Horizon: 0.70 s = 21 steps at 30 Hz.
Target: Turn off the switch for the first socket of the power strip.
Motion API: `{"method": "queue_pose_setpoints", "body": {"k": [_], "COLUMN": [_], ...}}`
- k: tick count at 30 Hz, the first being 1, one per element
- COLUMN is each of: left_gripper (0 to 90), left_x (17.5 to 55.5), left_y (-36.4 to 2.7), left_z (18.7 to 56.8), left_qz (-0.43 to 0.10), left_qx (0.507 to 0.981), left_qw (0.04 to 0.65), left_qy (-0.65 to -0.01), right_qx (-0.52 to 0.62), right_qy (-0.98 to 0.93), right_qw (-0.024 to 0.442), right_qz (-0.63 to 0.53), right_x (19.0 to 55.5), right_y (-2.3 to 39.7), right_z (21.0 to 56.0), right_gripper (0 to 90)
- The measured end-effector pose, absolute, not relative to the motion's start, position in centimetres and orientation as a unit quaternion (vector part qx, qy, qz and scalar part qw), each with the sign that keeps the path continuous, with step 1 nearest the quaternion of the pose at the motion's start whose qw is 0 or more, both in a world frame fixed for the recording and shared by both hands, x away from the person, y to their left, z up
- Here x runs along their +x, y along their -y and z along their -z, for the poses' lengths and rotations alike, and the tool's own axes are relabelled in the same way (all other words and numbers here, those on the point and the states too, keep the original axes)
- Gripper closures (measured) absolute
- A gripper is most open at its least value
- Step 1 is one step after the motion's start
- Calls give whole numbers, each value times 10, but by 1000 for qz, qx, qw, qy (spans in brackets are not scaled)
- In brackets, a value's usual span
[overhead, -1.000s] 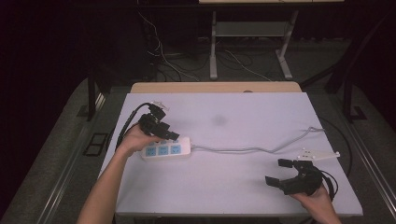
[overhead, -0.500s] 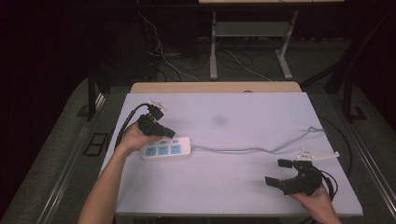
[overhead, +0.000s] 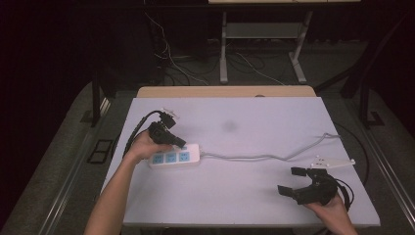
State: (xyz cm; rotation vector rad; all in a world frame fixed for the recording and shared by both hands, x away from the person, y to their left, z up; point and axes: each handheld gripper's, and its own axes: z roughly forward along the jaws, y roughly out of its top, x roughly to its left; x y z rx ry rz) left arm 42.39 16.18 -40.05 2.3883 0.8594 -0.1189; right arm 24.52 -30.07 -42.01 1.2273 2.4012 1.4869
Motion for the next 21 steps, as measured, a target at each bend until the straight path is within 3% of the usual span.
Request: {"method": "queue_pose_setpoints", "body": {"k": [7, 21], "left_gripper": [892, 895], "left_x": [423, 419], "left_y": [-157, -153], "left_z": [406, 405], "left_qz": [60, 25], "left_qx": [898, 901], "left_qw": [295, 294], "left_qy": [-320, -319], "right_qx": [399, 396], "right_qy": [-779, -781], "right_qw": [32, 32], "right_qz": [-483, -482], "right_x": [245, 244], "right_y": [301, 299], "right_z": [420, 421], "right_gripper": [6, 6]}}
